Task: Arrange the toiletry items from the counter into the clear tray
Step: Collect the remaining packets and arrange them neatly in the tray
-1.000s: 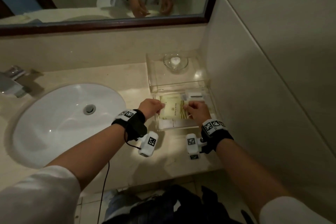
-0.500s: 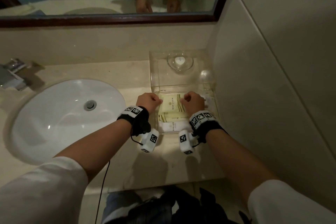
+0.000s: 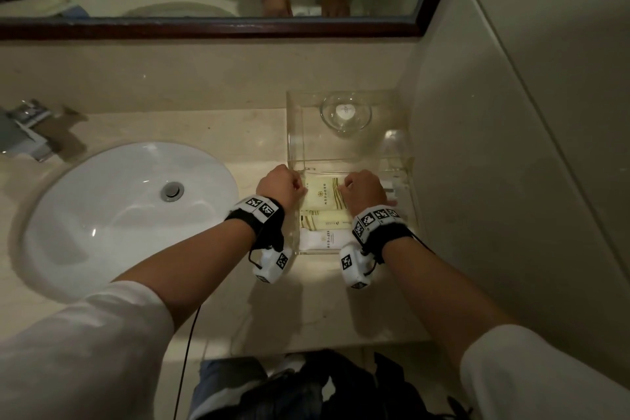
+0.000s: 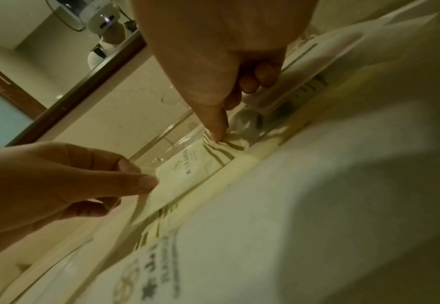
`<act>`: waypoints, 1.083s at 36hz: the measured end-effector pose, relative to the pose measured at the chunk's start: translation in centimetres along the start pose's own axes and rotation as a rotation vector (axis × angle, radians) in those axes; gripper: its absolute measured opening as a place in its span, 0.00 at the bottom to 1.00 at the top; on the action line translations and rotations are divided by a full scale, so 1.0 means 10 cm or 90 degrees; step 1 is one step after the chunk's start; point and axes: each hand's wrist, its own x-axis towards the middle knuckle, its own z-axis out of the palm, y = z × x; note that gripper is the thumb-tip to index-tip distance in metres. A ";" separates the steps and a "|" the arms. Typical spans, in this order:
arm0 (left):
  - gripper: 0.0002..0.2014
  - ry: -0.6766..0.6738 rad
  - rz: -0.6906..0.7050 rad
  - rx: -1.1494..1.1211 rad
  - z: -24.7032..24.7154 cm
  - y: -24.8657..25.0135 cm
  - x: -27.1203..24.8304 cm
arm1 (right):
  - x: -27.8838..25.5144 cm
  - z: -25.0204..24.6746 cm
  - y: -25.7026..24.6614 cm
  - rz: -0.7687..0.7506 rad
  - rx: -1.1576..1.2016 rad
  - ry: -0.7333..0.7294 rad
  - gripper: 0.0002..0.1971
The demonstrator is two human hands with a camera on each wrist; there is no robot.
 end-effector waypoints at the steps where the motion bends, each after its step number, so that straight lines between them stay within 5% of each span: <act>1: 0.09 0.005 0.009 0.023 0.01 0.00 0.00 | -0.01 -0.01 0.00 -0.008 -0.009 0.002 0.09; 10: 0.12 0.076 0.165 0.064 0.07 -0.05 -0.03 | -0.10 -0.05 -0.01 0.016 -0.032 -0.006 0.13; 16: 0.14 0.031 0.293 0.115 0.09 -0.09 -0.10 | -0.10 0.01 -0.02 0.056 -0.021 0.013 0.18; 25: 0.22 0.013 0.305 0.156 0.12 -0.14 -0.11 | -0.10 0.03 -0.05 0.052 -0.013 0.011 0.14; 34: 0.23 0.015 0.312 0.186 0.13 -0.15 -0.09 | -0.08 0.02 0.01 -0.061 -0.045 0.038 0.07; 39: 0.23 0.007 0.327 0.204 0.13 -0.14 -0.09 | -0.08 0.08 0.08 -0.130 0.010 0.100 0.14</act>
